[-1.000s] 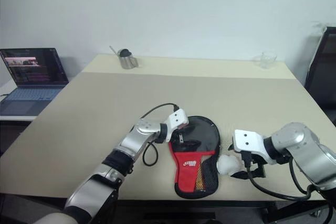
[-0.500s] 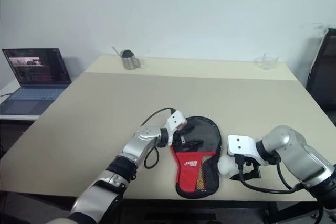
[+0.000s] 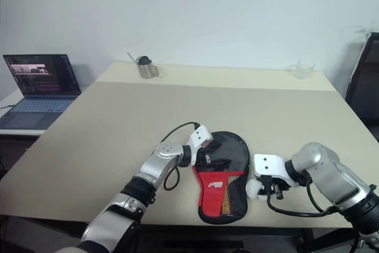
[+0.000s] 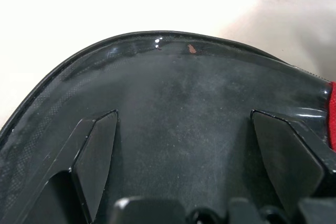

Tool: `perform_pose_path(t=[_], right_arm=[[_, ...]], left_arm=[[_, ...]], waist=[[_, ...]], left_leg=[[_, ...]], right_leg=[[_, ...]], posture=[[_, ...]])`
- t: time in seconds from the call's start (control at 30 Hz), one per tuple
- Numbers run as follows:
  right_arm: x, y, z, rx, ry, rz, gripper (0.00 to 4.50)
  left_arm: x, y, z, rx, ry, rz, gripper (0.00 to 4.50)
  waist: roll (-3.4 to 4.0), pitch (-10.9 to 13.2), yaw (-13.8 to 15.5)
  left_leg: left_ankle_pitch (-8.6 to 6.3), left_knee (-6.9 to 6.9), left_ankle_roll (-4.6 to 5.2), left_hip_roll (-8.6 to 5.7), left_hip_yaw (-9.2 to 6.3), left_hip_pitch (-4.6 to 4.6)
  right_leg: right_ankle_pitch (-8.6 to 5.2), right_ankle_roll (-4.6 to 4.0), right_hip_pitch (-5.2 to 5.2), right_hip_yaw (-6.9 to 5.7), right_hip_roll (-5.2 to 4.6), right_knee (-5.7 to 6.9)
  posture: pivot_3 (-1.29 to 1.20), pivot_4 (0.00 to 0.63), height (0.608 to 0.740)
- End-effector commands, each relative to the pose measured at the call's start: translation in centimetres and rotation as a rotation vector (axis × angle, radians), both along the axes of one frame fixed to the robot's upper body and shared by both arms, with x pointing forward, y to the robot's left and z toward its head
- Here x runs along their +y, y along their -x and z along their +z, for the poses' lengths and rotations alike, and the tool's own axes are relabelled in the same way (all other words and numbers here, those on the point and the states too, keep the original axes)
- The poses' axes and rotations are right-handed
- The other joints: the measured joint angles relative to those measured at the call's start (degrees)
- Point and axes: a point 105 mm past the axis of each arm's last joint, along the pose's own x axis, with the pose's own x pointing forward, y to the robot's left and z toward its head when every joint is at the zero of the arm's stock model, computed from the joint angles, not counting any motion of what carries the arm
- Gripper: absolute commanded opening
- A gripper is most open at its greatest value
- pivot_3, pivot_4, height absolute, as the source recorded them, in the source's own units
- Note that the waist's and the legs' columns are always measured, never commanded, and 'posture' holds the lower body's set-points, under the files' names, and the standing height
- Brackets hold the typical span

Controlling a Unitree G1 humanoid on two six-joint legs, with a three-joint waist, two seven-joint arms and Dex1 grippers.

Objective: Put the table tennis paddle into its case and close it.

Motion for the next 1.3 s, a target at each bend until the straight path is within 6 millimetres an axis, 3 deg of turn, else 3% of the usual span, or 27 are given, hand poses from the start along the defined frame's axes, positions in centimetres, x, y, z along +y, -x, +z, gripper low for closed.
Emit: perform_pose_path(t=[0.03,0.47,1.3], right_arm=[[-0.2,0.9,0.7,-0.021,0.045,0.053,0.12],[-1.1,3.7,0.1,0.002,0.162,0.175,0.01],[-2.8,8.4,-0.8,0.194,0.163,0.303,0.01]], left_arm=[[0.8,-0.1,-0.8,0.038,-0.015,0.021,4.42],[0.7,-0.3,-0.8,0.051,-0.005,0.039,4.42],[0.8,-0.4,-1.3,0.054,-0.028,0.03,4.42]], waist=[[0.0,0.0,0.0],[0.02,-0.01,-0.03],[0.05,-0.03,0.0]], left_leg=[[0.0,0.0,0.0,0.0,0.01,0.0],[0.0,0.0,0.0,0.01,0.01,0.03],[0.0,0.03,-0.01,-0.01,0.0,0.05]], right_leg=[[0.0,0.0,0.0,0.0,0.0,-0.01],[-0.01,-0.02,0.0,0.0,0.0,0.0],[-0.02,-0.04,0.04,-0.01,-0.01,-0.01]], posture=[[0.0,0.15,0.74],[0.0,0.15,0.74],[0.0,0.15,0.74]])
